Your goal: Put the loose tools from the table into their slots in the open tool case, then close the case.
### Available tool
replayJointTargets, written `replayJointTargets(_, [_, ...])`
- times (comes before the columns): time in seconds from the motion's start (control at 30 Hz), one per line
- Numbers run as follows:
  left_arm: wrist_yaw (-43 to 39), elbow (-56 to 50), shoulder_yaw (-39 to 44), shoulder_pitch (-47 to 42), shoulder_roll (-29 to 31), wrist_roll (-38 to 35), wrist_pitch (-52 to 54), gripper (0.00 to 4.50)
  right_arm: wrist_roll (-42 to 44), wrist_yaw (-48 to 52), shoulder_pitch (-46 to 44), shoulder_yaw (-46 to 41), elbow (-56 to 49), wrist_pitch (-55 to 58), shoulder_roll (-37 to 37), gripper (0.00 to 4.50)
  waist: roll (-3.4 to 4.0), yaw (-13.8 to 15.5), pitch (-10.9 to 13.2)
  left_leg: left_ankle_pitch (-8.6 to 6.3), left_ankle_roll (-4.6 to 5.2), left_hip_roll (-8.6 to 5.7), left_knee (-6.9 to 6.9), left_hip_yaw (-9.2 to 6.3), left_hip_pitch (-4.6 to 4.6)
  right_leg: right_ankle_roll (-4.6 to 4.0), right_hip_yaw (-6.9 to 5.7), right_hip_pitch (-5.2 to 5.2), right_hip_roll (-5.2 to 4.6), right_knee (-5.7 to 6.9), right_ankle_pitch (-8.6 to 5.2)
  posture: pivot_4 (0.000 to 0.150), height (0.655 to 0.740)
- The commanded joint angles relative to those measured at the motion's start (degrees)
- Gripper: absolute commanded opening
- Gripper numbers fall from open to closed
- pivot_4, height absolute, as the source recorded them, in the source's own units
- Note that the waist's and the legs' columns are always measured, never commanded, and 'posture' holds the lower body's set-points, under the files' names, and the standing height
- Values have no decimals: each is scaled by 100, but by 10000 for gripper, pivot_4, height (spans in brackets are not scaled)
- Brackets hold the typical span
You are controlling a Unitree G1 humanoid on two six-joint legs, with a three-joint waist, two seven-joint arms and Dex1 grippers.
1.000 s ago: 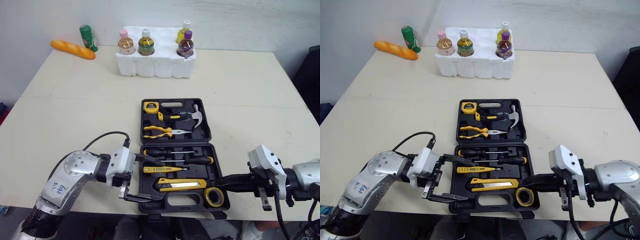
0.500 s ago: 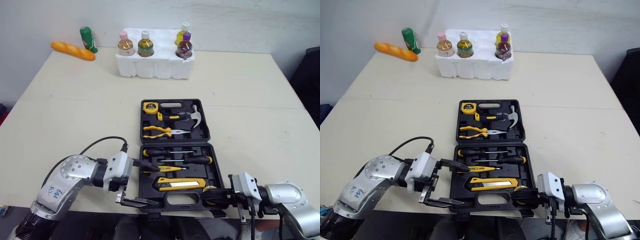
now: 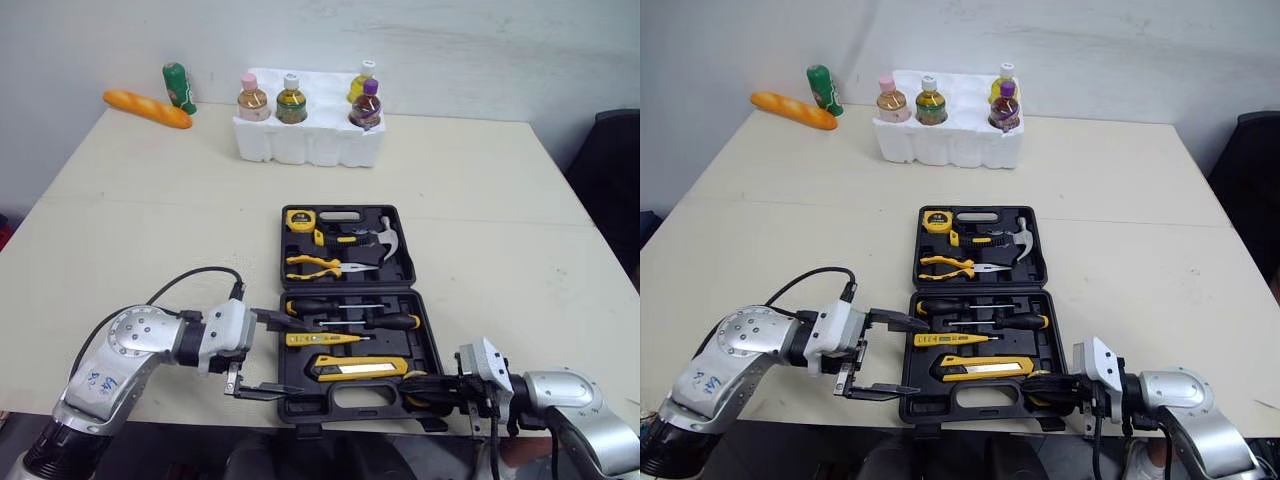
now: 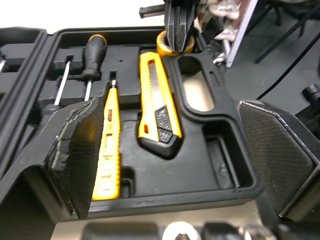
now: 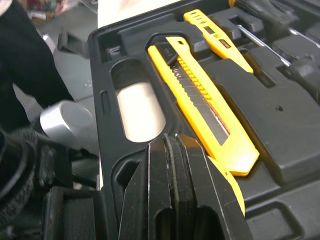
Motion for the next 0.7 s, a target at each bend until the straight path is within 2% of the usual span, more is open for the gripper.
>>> replayJointTargets(0.03, [307,252,399,-130,-32,113,-122,45000,472,-227,-111,-241,-416,702,-162,752,28,2,18,2,1,0,0,0,-2,-6,0,-5,0,2,-2,1500,7400])
replayJointTargets(0.13, [592,419,598,-190,-94,181,-109,45000,974,-601,-539,-492,-830,1332,-223,752,70,3,43,4,5,0,2,-1,-19,15,0,-23,-1,2,9,1500,7400])
replayJointTargets(0.17, [760,443,685,-178,-174,187,-108,45000,1210,-845,-792,-649,-877,1575,-192,752,78,4,40,4,5,-1,4,-1,-41,64,0,-44,0,4,35,1500,7400])
replayJointTargets(0.2, [1000,461,823,-186,-292,154,-75,45000,1589,-1050,-1111,-876,-895,1837,-181,752,81,7,40,9,13,-1,8,0,-66,74,0,-73,1,7,41,1500,7400])
replayJointTargets(0.3, [1559,564,1222,-414,-582,-7,70,45000,2079,-1212,-1920,-1455,-501,2167,-323,752,87,32,45,28,35,-2,16,3,-125,84,2,-134,6,15,44,1500,7400])
replayJointTargets(0.37, [1589,674,1285,-504,-532,59,117,45000,1927,-1170,-2216,-1552,-93,2148,-404,752,85,88,44,38,18,-1,25,-2,-181,87,0,-193,12,25,43,1500,7400])
replayJointTargets(0.4, [1757,913,1305,-611,-460,289,137,45000,1607,-1125,-2411,-1509,435,1948,-454,752,85,112,44,64,-1,-1,30,0,-203,89,0,-219,13,29,41,1500,7400])
replayJointTargets(0.53, [2528,1723,1559,-1082,-673,518,246,45000,541,-1227,-2903,-1526,2211,733,-357,752,84,163,46,63,7,-12,33,21,-205,98,13,-225,8,23,36,1500,7400])
replayJointTargets(0.57, [2686,1909,1614,-1187,-750,538,251,39591,237,-1307,-2985,-1536,2663,293,-345,0,84,162,46,62,11,-13,34,27,-205,101,18,-225,6,23,37,1500,7400])
replayJointTargets(0.6, [2760,2031,1638,-1251,-790,569,241,36600,34,-1335,-3053,-1529,2966,-6,-333,0,84,157,46,61,13,-13,38,33,-205,106,21,-225,6,23,39,1500,7400])
replayJointTargets(0.7, [2717,2321,1412,-1311,-803,826,106,23060,-304,-1549,-3088,-1488,3515,-389,-152,0,85,140,46,61,13,-12,41,51,-203,113,33,-236,7,38,41,1500,7400])
